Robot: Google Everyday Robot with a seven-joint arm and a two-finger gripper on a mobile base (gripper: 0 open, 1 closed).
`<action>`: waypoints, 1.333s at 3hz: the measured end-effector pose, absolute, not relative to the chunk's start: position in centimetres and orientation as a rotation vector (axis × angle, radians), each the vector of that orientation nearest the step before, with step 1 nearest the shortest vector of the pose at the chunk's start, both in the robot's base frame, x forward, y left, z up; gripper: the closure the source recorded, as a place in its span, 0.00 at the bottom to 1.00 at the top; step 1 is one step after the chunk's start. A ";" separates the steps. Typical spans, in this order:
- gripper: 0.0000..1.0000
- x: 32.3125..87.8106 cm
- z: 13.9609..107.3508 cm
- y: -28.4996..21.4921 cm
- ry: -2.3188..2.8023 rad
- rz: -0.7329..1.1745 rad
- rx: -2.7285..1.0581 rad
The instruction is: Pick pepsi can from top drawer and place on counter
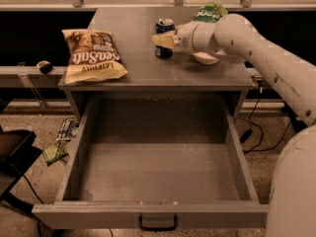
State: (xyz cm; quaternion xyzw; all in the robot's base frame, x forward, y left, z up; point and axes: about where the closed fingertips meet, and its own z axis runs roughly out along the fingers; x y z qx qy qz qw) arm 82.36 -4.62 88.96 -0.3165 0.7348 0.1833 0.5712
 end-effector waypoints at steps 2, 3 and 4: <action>0.51 82.4 89.3 -4.6 1.724 0.430 -0.743; 0.20 82.4 89.3 -4.6 1.724 0.430 -0.743; 0.00 82.4 89.3 -4.6 1.724 0.430 -0.743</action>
Offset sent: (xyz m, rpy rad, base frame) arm 0.0000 0.0000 0.0028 0.0000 0.0000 0.0000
